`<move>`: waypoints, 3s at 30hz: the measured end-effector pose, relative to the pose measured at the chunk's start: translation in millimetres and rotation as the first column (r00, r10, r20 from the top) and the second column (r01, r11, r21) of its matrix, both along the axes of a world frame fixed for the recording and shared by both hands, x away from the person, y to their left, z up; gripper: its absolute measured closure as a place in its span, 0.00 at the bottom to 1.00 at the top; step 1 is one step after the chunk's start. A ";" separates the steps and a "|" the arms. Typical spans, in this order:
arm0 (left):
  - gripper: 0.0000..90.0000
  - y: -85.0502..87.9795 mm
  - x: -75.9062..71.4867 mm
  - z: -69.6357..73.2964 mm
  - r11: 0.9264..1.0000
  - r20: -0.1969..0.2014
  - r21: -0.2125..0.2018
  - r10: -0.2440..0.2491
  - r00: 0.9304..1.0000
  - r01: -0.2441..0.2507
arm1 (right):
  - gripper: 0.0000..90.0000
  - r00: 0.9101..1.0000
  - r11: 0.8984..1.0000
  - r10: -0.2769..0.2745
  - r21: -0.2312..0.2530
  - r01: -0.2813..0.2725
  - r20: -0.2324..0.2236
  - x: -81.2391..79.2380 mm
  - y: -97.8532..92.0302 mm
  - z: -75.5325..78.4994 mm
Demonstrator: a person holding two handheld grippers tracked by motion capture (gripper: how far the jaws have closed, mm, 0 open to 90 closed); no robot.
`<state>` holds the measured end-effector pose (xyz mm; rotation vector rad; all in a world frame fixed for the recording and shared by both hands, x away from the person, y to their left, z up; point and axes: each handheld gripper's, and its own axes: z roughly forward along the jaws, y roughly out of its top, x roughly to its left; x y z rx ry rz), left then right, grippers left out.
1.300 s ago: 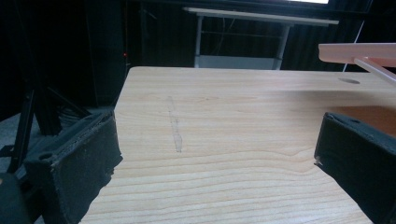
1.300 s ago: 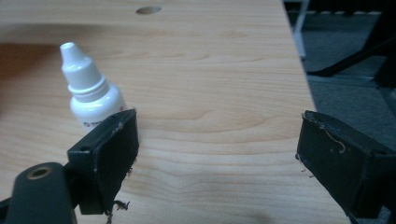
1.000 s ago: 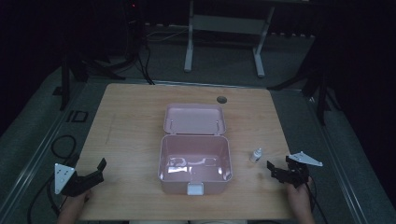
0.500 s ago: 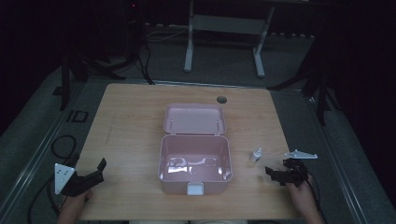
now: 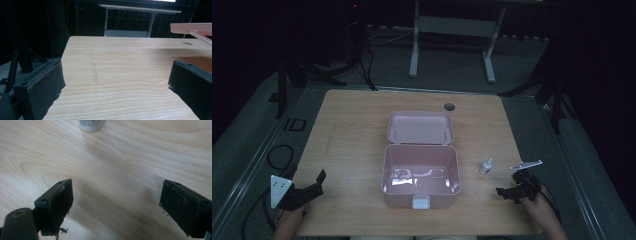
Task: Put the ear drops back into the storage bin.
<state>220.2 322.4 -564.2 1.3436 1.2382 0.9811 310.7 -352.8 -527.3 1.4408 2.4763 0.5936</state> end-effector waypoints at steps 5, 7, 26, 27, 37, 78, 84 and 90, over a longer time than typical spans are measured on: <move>0.00 -0.1 0.0 0.0 1.000 0.001 0.001 0.000 1.000 0.000 | 0.12 0.996 0.999 0.022 -0.041 -0.025 -0.090 0.8 -2.3 2.7; 0.00 -0.1 -0.1 0.0 1.000 0.001 0.001 0.000 1.000 0.000 | 0.12 0.991 0.996 0.042 -0.068 -0.050 -0.125 0.5 -1.3 2.4; 0.00 -0.2 -0.1 0.0 1.000 0.002 0.002 -0.001 1.000 0.001 | 0.14 0.904 0.942 0.134 -0.232 -0.244 -0.407 1.2 13.4 10.1; 0.00 -0.1 -0.1 0.0 1.000 0.002 0.003 -0.002 1.000 0.002 | 0.14 0.896 0.938 0.138 -0.236 -0.256 -0.422 1.5 14.1 10.4; 0.00 -0.1 -0.2 0.0 1.000 0.002 0.002 -0.002 1.000 0.002 | 0.14 0.873 0.934 0.149 -0.224 -0.278 -0.465 6.7 18.9 18.4; 0.00 0.2 -0.2 0.0 1.000 0.001 -0.002 -0.011 1.000 0.011 | 0.23 0.893 0.934 0.178 -0.215 -0.285 -0.413 77.3 59.0 39.5; 0.00 0.3 -0.2 0.0 1.000 0.001 -0.003 -0.013 1.000 0.013 | 0.25 0.903 0.938 0.175 -0.212 -0.274 -0.391 91.0 69.7 42.0; 0.00 0.3 -0.2 0.0 1.000 0.001 -0.003 -0.014 1.000 0.014 | 0.30 0.901 0.936 0.178 -0.214 -0.279 -0.395 98.7 78.8 39.8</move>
